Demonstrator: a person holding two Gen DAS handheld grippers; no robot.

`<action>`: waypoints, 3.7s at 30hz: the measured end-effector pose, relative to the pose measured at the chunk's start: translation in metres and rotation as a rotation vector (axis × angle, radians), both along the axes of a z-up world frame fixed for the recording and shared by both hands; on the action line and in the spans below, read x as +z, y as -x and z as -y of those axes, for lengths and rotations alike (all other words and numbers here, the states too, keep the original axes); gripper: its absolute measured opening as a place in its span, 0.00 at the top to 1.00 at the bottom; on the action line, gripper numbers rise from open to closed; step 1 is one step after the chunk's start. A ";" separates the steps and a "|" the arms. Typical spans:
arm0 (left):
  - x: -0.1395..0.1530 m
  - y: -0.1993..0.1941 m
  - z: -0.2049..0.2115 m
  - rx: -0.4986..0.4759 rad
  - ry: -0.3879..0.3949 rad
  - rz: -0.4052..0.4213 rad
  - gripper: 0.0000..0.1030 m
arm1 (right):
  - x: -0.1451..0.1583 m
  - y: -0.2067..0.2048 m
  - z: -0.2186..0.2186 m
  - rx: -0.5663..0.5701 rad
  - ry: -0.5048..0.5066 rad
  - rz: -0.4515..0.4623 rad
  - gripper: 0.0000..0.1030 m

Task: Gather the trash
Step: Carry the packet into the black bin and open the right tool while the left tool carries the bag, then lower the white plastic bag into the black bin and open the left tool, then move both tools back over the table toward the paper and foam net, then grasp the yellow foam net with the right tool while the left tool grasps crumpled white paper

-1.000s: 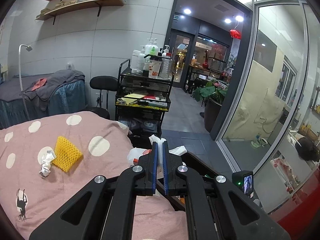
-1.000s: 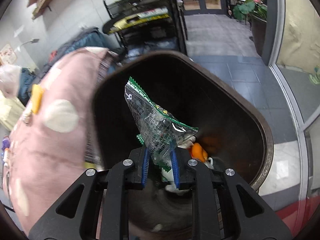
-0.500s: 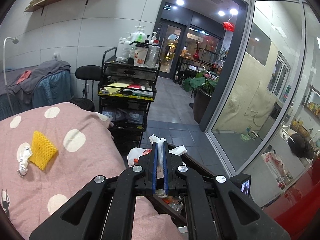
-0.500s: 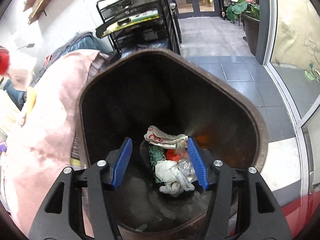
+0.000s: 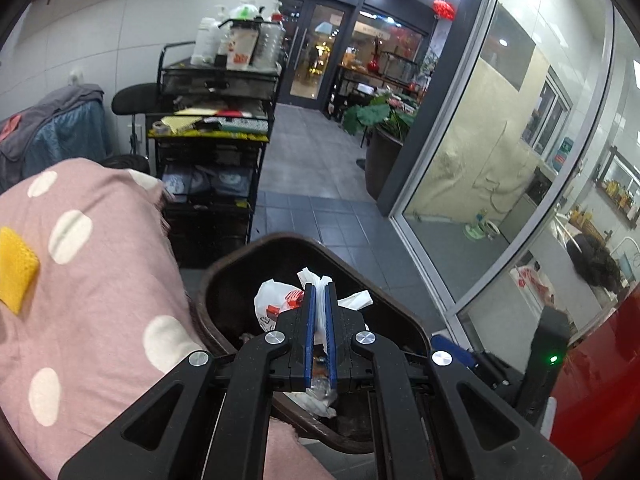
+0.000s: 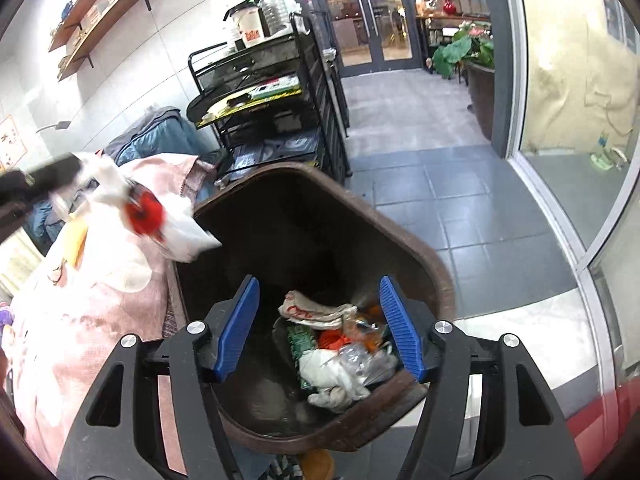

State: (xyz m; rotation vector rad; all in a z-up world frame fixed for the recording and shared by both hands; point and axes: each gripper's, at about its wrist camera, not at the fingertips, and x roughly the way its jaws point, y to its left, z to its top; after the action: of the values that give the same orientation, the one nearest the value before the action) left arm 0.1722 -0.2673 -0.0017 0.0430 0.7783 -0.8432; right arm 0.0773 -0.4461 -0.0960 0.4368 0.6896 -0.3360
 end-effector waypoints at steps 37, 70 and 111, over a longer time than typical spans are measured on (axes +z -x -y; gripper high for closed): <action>-0.038 0.041 0.005 0.005 -0.158 0.113 0.08 | -0.015 0.006 0.010 -0.049 -0.015 -0.056 0.26; -0.006 0.028 -0.222 0.522 -0.205 0.252 0.06 | 0.066 -0.087 -0.183 0.531 -0.066 0.082 0.25; -0.046 -0.127 -0.307 0.606 -0.254 0.001 0.70 | 0.056 -0.319 -0.316 0.669 0.003 -0.156 0.25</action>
State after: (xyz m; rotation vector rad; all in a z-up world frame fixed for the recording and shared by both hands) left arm 0.2989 0.0399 -0.0478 0.0301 0.8329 -0.1685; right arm 0.3961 -0.1302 -0.0403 0.1576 0.9432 0.2641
